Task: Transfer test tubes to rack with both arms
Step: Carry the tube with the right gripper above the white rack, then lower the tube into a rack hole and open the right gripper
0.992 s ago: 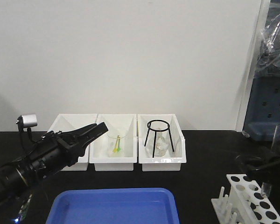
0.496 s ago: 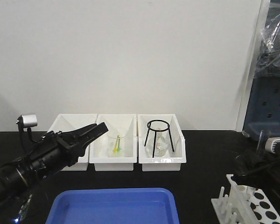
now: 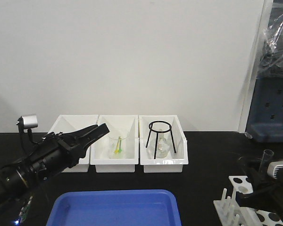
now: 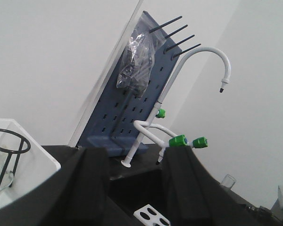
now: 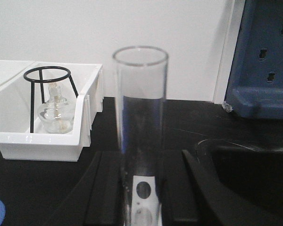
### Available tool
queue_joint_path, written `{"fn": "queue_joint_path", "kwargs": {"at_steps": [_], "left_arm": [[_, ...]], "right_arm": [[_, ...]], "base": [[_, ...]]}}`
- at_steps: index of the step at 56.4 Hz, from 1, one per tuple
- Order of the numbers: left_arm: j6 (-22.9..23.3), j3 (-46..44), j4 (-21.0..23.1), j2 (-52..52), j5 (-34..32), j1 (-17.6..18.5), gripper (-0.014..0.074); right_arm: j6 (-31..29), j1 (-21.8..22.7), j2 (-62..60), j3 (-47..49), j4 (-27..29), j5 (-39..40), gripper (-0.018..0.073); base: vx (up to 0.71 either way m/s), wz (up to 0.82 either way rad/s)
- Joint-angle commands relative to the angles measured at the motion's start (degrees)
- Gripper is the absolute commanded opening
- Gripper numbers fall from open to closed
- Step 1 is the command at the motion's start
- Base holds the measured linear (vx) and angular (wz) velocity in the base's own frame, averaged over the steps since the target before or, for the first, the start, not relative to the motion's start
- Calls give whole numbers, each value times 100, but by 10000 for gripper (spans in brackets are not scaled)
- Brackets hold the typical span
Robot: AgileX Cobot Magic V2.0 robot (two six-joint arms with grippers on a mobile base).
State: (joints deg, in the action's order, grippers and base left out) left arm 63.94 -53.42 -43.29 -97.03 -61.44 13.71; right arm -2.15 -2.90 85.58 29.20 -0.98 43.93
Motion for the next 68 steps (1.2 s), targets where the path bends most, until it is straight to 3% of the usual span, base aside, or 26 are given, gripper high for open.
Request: {"fn": "queue_joint_path", "kwargs": {"at_steps": [1, 16, 41, 51, 68], "left_arm": [[48, -175, 235, 259, -411, -18, 417], [48, -175, 235, 259, -411, -18, 417], [48, -175, 96, 259, -404, -18, 417], [48, -175, 95, 259, -392, -18, 417], [48, -175, 101, 259, -368, -18, 417]], "right_arm": [[-1, 8, -47, 108, -65, 696, -8], [4, 8, 465, -372, -52, 1704, -8], [-7, 8, 1223, -372, -63, 2000, 20], [4, 14, 1223, -372, -23, 1894, 153], [153, 14, 1223, -372, 98, 1340, 526]], "base": [[0, 0], [0, 0], [0, 0], [0, 0], [0, 0]]}}
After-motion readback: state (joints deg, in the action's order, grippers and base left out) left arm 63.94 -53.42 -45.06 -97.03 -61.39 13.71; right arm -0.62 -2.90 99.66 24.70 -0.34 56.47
